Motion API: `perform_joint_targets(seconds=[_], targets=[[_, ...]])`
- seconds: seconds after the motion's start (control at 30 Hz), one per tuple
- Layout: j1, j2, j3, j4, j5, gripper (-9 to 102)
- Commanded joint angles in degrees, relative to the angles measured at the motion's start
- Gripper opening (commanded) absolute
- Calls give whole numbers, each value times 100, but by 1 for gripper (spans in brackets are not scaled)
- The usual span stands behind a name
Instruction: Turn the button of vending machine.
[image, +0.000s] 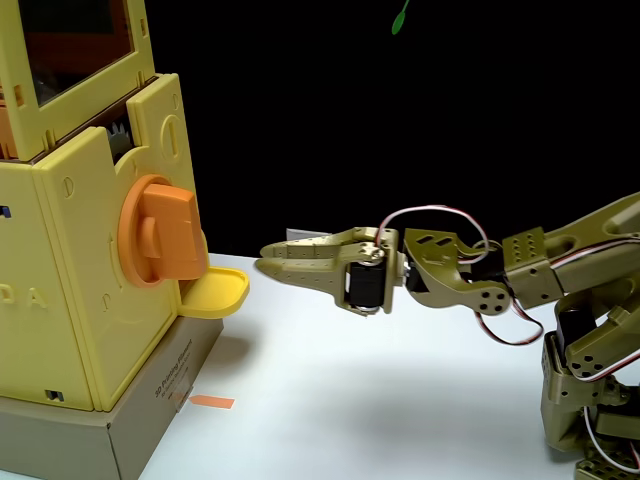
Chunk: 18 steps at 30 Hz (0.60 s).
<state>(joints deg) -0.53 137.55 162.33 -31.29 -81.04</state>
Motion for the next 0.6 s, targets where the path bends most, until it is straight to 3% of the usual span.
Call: perform_joint_targets(seconds=[0.0,0.17,0.57], targets=[[185,-316,-835,562,-62,24],[448,-1099,-1644,958,246,32],[738,-2505,-2804,545,571,29]])
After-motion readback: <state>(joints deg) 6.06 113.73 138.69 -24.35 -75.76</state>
